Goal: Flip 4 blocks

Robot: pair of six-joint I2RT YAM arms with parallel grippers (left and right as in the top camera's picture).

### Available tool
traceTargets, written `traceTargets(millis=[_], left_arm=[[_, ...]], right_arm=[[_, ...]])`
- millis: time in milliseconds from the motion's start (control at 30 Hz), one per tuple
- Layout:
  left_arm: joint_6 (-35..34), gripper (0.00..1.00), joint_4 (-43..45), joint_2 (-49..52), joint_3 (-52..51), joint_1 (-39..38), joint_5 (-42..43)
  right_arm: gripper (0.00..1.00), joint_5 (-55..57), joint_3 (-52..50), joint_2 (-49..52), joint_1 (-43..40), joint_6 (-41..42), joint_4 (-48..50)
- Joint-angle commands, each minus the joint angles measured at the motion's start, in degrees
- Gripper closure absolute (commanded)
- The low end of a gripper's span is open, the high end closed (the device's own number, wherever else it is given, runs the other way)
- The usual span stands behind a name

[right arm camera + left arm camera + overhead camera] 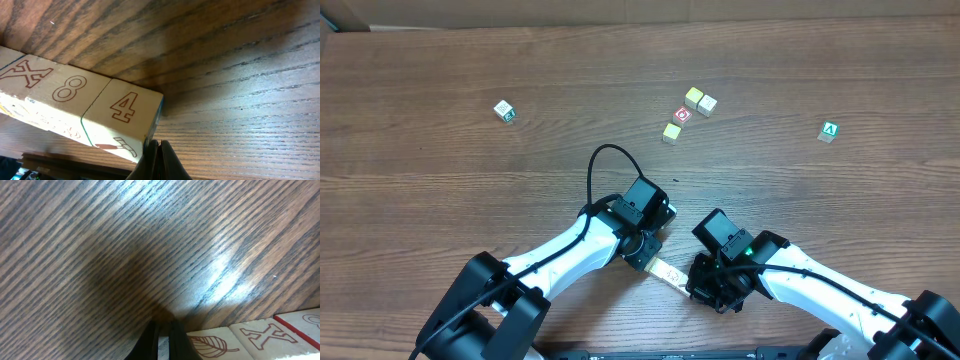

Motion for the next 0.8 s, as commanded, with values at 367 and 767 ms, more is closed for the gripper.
traceTargets(millis=[367, 767], left_arm=[[1.1, 0.96, -0.2, 3.6, -2.7, 0.2, -2.0], [2.8, 0.96, 1.3, 3.6, -2.7, 0.2, -3.0]], right_arm=[[0.96, 0.2, 0.1, 0.0, 3.9, 3.1, 1.1], [0.96, 0.1, 0.1, 0.0, 4.9, 3.7, 1.3]])
